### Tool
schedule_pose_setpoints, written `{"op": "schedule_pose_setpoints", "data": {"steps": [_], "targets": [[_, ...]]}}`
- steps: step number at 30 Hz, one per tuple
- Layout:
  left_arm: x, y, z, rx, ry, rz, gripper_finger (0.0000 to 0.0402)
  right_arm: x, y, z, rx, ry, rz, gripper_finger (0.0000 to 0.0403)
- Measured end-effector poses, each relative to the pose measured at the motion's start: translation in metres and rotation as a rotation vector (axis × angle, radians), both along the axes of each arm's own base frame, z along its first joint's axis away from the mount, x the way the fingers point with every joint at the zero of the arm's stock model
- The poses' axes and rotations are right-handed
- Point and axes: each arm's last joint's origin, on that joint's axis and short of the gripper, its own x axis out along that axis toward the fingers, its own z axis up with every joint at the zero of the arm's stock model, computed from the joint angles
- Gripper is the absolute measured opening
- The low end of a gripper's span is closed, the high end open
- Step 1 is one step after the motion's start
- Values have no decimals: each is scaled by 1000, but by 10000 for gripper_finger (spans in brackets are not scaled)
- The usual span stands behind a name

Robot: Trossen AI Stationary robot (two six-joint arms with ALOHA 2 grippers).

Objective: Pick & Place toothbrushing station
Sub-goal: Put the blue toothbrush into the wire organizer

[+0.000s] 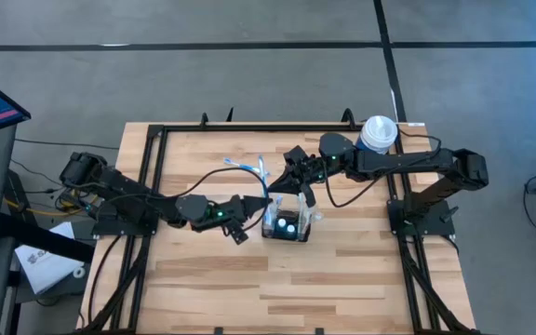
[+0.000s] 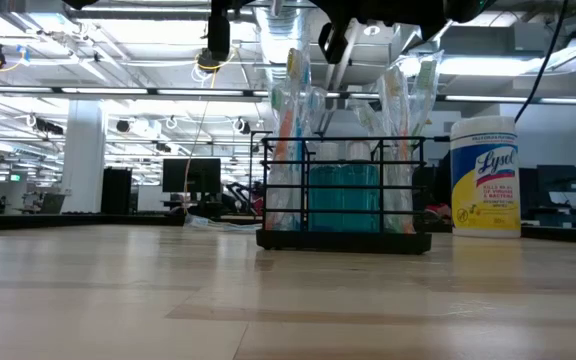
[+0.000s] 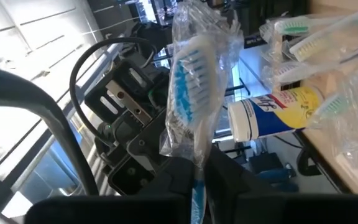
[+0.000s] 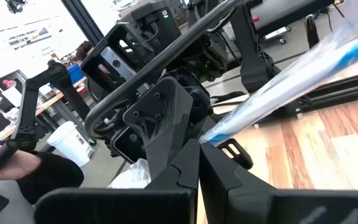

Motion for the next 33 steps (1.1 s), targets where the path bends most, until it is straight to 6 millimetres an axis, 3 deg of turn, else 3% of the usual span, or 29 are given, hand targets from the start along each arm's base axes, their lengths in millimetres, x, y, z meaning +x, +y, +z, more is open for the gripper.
{"op": "schedule_pose_setpoints", "data": {"steps": [8, 18, 28, 33], "targets": [[-1, -1, 0, -57, -13, 30, 10, -2, -12, -2, -1, 18, -28, 4], [-2, -3, -1, -73, -15, 70, 10, -6, -22, 0, 0, 2, 79, 80], [-4, -6, 2, -373, -144, 86, 10, -11, -33, -10, 12, 101, 76, 93], [-12, -2, 15, -524, -238, 80, 11, -12, -35, -13, 13, 125, 72, 93]]}}
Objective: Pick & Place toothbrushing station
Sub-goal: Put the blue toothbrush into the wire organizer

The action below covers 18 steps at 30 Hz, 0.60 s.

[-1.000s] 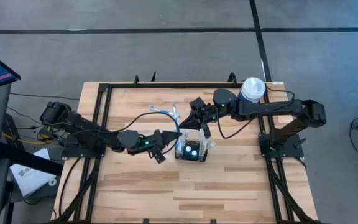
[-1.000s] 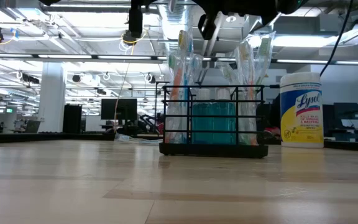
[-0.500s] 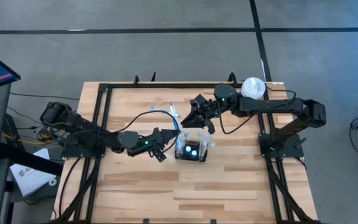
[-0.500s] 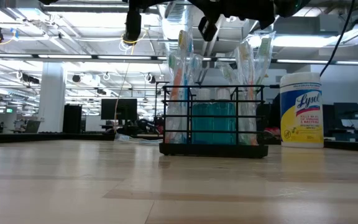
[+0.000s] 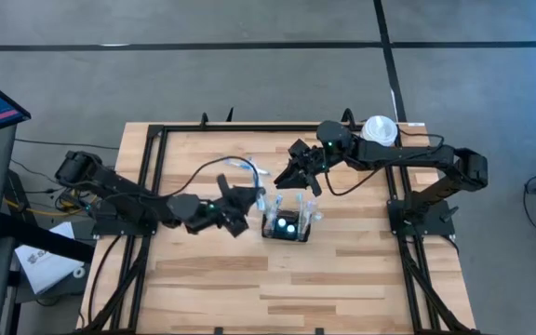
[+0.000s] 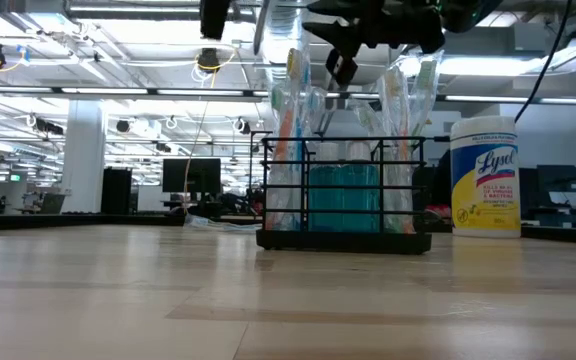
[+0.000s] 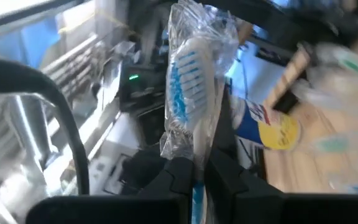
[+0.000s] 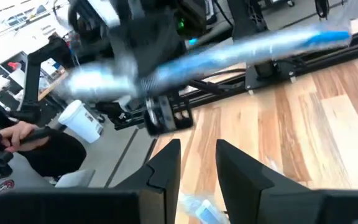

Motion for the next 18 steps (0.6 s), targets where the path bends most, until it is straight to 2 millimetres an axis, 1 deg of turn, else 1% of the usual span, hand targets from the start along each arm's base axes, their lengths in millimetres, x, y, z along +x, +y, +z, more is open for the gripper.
{"op": "schedule_pose_setpoints", "data": {"steps": [4, 7, 11, 15, 18], "targets": [[-13, 4, 18, -135, -101, -20, 11, 0, 1, -1, -23, -1, 9, 93], [-24, 7, 28, -257, -138, -91, 11, 0, 1, -2, -24, 5, 11, 93], [-35, 14, 34, -473, -144, -230, 11, 0, 1, -2, -24, 6, 11, 93], [-44, 21, 39, -688, -180, -272, 12, 0, 1, -2, -24, 5, 11, 93], [-49, 22, 43, -806, -224, -291, 12, 0, 2, -2, -23, 8, 11, 93]]}}
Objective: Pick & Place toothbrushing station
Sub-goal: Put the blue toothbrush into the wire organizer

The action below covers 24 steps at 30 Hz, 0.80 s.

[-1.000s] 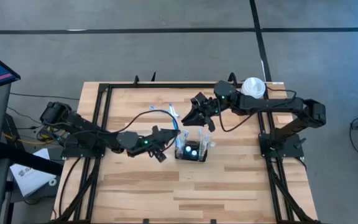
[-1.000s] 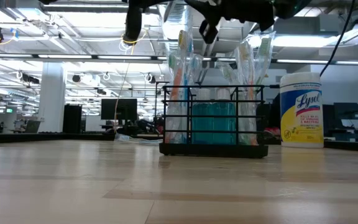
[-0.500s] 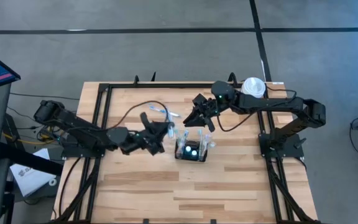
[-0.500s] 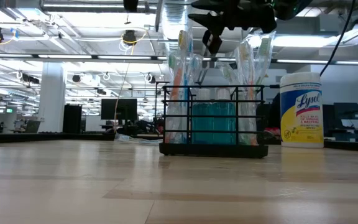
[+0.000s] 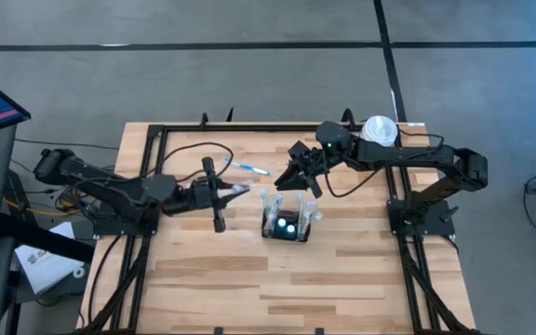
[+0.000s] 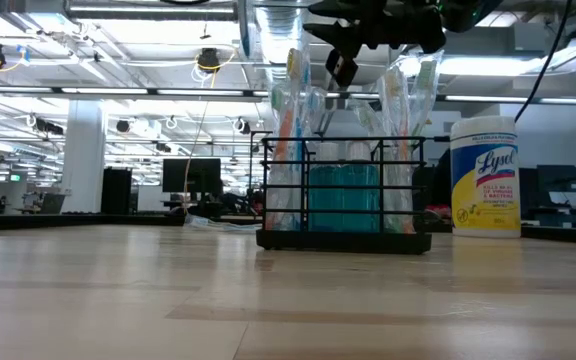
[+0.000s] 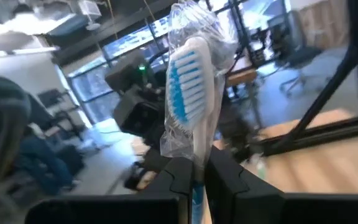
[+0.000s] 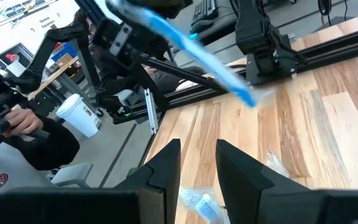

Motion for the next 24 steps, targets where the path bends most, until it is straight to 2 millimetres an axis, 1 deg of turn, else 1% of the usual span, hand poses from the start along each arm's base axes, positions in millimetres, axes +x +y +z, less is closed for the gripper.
{"op": "schedule_pose_setpoints", "data": {"steps": [7, 12, 16, 19, 24], "targets": [[1, -4, -4, -162, 15, -138, 12, 0, 0, 0, 1, 1, 0, 93], [2, -4, -16, -270, 32, -145, 12, 0, 0, -1, 14, 13, -3, 93], [0, -3, -32, -342, 63, -138, 12, 0, 0, -2, 21, 26, -3, 93], [-1, -3, -36, -408, 54, -140, 12, 0, 2, -2, 37, 34, -2, 93], [-3, -3, -47, -446, 34, -170, 12, 1, 7, -2, 37, 35, 14, 93]]}}
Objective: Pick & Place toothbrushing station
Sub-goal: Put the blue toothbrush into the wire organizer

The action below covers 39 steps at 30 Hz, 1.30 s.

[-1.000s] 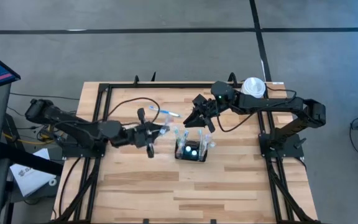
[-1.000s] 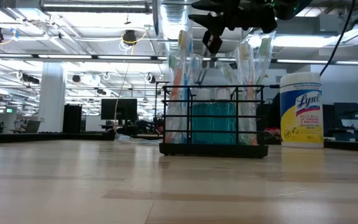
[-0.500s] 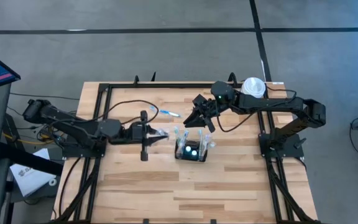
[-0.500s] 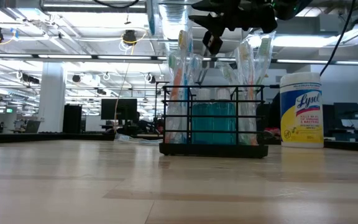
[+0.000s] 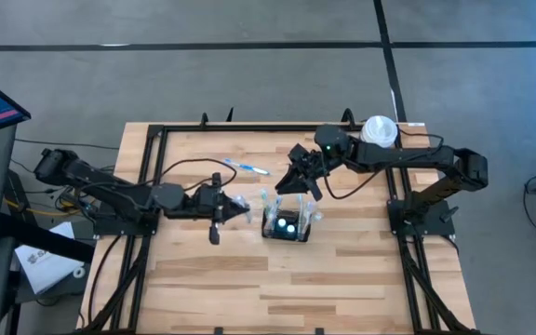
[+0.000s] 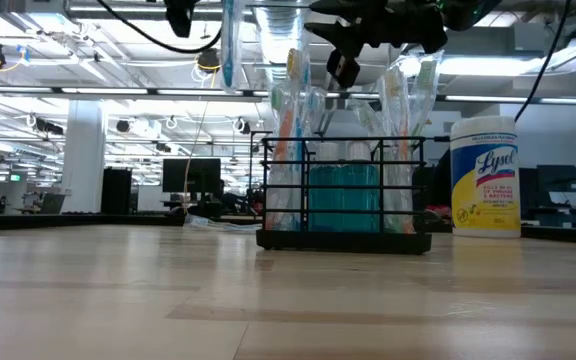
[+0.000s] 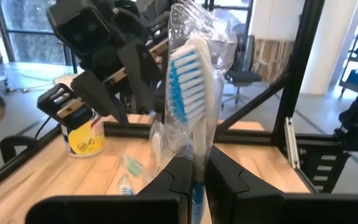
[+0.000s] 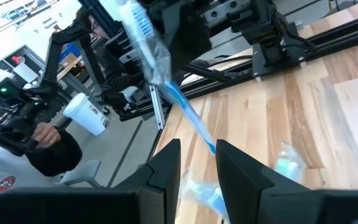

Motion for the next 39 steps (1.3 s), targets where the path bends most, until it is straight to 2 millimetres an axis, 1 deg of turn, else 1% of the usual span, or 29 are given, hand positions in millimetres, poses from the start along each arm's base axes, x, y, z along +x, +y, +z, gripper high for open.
{"op": "schedule_pose_setpoints", "data": {"steps": [6, 10, 12, 17, 22, 31, 35, 39], "targets": [[-7, 2, -19, -28, -101, 0, 12, 2, 10, 0, 0, 0, 30, 93], [-9, 3, -31, -43, -154, 0, 12, 2, 11, 0, 0, 0, 33, 93], [-8, 2, -38, -46, -167, 0, 12, 2, 12, 0, 0, 0, 35, 93], [4, -1, -54, -48, -171, 8, 12, 2, 12, 0, 0, 0, 36, 93], [11, -1, -62, -44, -191, 18, 12, 2, 12, 0, 0, 0, 36, 93], [15, 4, -68, -44, -177, 46, 12, 3, 16, 0, -3, -2, 48, 93], [20, 4, -75, -64, -161, 49, 12, 3, 16, 1, -6, -9, 46, 93], [26, 4, -78, -65, -170, 55, 12, 3, 16, 1, -6, -10, 46, 93]]}}
